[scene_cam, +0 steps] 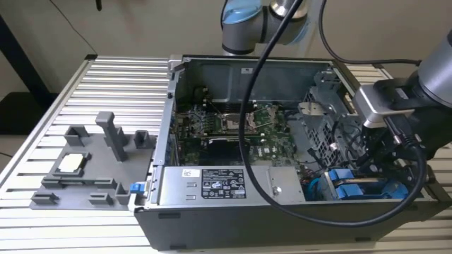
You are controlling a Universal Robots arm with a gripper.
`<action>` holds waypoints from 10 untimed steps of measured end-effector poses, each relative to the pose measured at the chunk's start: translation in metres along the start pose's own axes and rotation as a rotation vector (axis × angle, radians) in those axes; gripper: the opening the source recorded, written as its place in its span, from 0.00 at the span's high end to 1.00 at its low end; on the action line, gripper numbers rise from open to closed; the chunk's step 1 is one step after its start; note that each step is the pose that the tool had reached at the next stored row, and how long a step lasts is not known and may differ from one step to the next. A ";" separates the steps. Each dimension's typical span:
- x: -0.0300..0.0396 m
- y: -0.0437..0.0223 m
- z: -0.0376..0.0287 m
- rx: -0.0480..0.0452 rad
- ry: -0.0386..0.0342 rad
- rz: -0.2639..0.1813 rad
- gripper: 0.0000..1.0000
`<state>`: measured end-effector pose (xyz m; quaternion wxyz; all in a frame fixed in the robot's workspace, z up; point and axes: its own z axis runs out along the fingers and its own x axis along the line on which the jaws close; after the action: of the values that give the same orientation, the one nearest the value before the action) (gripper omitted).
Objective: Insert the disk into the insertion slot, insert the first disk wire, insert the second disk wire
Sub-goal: 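Insert the second disk wire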
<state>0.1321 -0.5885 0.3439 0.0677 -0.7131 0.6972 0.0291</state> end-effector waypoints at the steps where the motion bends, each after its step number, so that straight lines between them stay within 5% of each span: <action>1: 0.0000 -0.0001 0.0007 0.0001 -0.0005 0.000 0.84; 10: -0.0001 -0.0021 0.0039 0.0005 -0.0089 0.001 0.84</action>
<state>0.1344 -0.5878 0.3402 0.0710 -0.7127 0.6971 0.0322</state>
